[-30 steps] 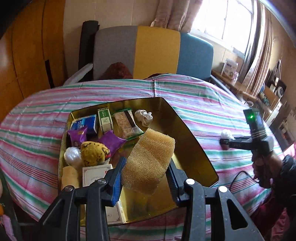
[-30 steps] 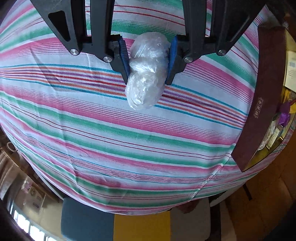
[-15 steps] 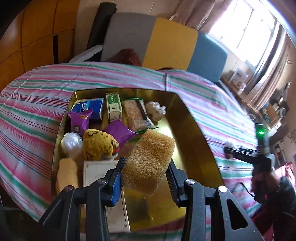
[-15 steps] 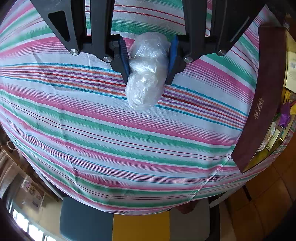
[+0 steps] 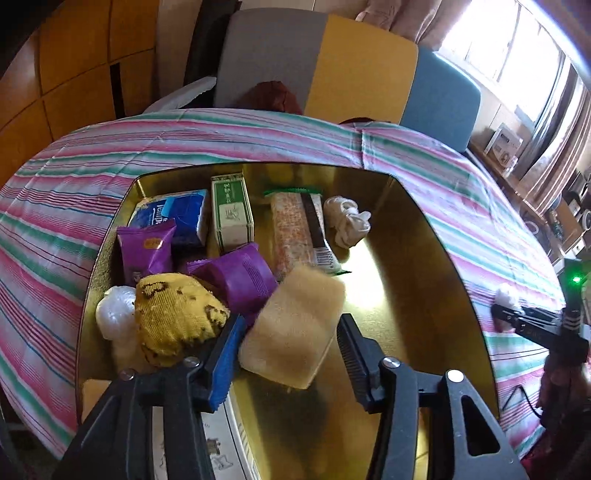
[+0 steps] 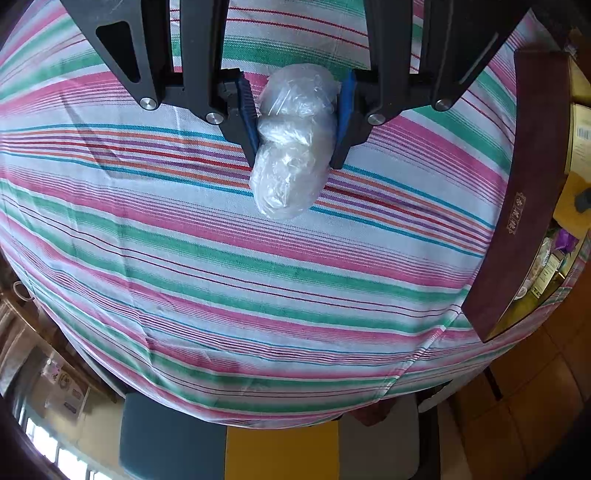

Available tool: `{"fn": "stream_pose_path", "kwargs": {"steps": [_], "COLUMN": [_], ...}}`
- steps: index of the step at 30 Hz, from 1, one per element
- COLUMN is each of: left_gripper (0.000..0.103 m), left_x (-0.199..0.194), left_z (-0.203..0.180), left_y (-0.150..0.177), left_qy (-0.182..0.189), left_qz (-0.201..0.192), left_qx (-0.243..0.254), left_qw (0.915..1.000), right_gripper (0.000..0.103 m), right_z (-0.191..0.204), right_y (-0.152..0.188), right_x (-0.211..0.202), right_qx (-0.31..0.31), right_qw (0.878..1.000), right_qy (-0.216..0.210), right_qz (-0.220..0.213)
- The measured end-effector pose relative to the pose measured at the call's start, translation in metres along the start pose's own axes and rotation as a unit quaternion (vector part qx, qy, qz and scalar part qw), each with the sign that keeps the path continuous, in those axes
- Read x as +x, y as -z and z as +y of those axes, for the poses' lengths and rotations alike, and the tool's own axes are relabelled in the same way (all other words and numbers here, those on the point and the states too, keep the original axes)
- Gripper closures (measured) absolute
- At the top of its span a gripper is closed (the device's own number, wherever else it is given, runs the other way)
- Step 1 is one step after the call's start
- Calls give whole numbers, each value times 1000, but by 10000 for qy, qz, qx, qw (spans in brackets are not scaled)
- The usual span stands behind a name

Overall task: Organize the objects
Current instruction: 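Carry the yellow sponge into the tray with the left gripper and release, then lower the plastic bag into the tray with the right gripper and release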

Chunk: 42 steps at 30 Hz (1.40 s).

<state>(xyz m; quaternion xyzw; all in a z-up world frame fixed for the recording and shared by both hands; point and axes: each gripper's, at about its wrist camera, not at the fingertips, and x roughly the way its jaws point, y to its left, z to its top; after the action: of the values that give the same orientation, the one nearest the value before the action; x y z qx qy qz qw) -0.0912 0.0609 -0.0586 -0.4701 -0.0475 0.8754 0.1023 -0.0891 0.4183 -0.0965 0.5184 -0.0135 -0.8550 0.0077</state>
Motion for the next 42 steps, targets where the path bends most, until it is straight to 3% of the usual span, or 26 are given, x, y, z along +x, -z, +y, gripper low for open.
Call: {"fn": "stream_pose_path", "kwargs": {"steps": [3,14,26,31,36,42], "left_gripper": [36,35,36,36,36,35], "left_x": [-10,-67,-97,-97,-96,-95], "left_z": [1,7,24,28,31,38], "left_y": [-1,13,25,28,30,31], "left_qy": [13,-585,-662,-626,-595,-607], "left_qz": [-139,-772,-979,-991,-979,-953], "left_qx": [14,292,197,139,65,-4], "left_qw": [9999,9949,9928,9930,9934,9936], "right_gripper": [66,66,67,68,67,67], "right_z": [0,4,10,30,84,174], "right_y": [1,4,1,-6,-16,-3], "right_x": [1,3,0,-36,-81,-92], "right_qx": [15,-99,-4,198,-63,-763], "right_qw": [10000,9999,9995,9992,9935,9824], "right_qy": [-3,69,306,-88,-825,-1577], "right_qz": [-4,-34,74,-334,-780,-641]}}
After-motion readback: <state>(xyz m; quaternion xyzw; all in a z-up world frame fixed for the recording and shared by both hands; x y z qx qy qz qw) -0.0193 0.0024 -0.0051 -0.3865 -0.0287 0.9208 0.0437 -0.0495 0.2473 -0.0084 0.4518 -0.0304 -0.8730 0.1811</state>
